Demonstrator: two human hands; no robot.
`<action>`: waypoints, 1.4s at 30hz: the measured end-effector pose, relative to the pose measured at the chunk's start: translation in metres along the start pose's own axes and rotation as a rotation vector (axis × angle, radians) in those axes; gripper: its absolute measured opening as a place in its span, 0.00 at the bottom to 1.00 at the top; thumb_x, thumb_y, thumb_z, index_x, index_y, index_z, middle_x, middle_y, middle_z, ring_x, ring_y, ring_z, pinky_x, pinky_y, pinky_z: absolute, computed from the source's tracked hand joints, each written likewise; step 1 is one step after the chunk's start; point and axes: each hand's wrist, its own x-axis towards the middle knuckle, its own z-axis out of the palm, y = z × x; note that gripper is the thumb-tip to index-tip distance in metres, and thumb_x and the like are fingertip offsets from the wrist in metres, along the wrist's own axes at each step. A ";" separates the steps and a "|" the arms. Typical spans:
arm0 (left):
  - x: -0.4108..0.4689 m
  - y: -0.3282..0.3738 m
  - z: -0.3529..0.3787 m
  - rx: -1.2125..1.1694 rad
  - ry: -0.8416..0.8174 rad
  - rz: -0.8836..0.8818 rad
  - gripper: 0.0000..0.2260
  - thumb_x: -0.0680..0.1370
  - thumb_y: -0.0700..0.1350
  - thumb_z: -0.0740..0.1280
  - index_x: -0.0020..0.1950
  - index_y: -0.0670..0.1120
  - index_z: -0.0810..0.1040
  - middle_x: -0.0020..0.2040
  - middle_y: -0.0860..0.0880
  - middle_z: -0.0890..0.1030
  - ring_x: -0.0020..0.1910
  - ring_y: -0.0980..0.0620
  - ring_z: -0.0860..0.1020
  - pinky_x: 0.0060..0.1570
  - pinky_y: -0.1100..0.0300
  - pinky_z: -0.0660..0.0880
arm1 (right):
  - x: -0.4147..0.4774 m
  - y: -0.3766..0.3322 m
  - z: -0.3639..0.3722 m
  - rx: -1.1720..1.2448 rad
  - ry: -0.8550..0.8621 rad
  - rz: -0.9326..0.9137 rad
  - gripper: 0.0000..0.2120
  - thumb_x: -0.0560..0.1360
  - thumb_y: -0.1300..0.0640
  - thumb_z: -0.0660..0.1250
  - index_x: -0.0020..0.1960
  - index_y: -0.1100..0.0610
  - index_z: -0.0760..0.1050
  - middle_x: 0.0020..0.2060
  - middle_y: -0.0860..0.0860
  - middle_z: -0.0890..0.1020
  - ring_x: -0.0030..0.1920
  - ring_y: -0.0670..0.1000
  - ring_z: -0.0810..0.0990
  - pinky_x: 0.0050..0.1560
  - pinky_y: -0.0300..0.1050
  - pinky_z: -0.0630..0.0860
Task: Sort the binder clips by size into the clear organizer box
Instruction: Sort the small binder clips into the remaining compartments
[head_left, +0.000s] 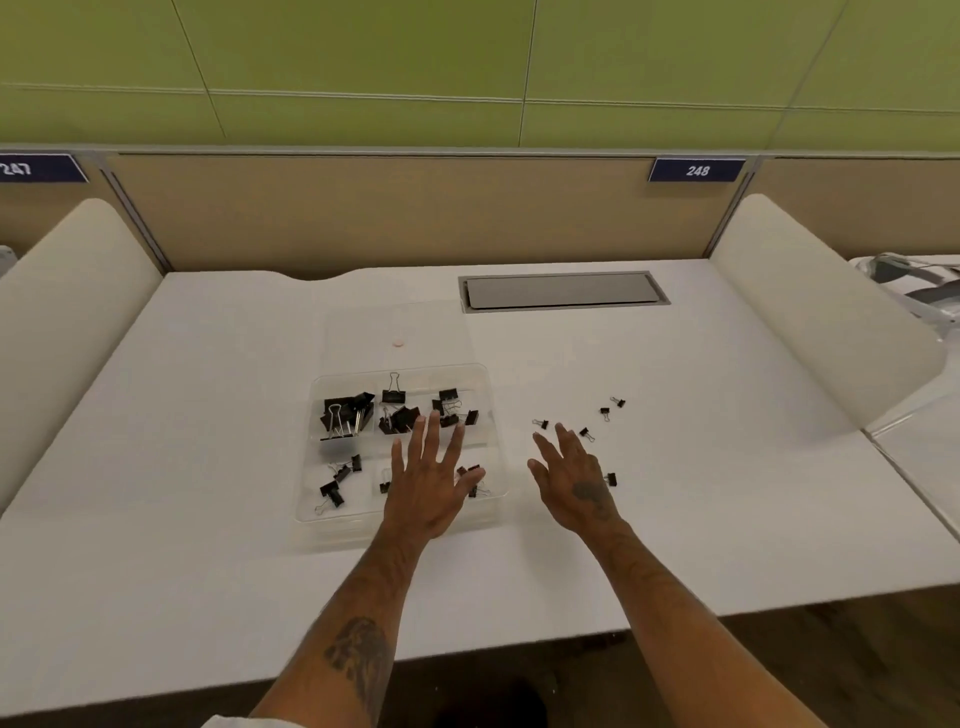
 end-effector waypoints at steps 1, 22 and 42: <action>0.001 0.005 0.002 0.002 -0.008 0.014 0.35 0.75 0.71 0.33 0.78 0.56 0.40 0.78 0.47 0.36 0.77 0.48 0.35 0.74 0.42 0.40 | -0.003 0.006 -0.001 -0.004 0.007 0.010 0.31 0.77 0.39 0.41 0.76 0.50 0.57 0.77 0.55 0.53 0.77 0.55 0.51 0.73 0.57 0.57; 0.024 0.092 0.047 0.114 -0.078 0.052 0.35 0.77 0.68 0.41 0.77 0.48 0.58 0.79 0.44 0.55 0.78 0.44 0.53 0.72 0.39 0.56 | -0.003 0.132 -0.008 0.071 -0.106 0.114 0.20 0.80 0.54 0.58 0.71 0.53 0.64 0.63 0.54 0.70 0.62 0.55 0.71 0.59 0.46 0.71; 0.022 0.092 0.034 0.036 -0.237 0.028 0.34 0.78 0.67 0.43 0.79 0.50 0.43 0.79 0.48 0.37 0.77 0.50 0.36 0.75 0.44 0.41 | 0.021 0.120 -0.004 0.124 -0.067 0.173 0.01 0.74 0.58 0.64 0.43 0.54 0.74 0.42 0.52 0.79 0.44 0.55 0.76 0.44 0.47 0.75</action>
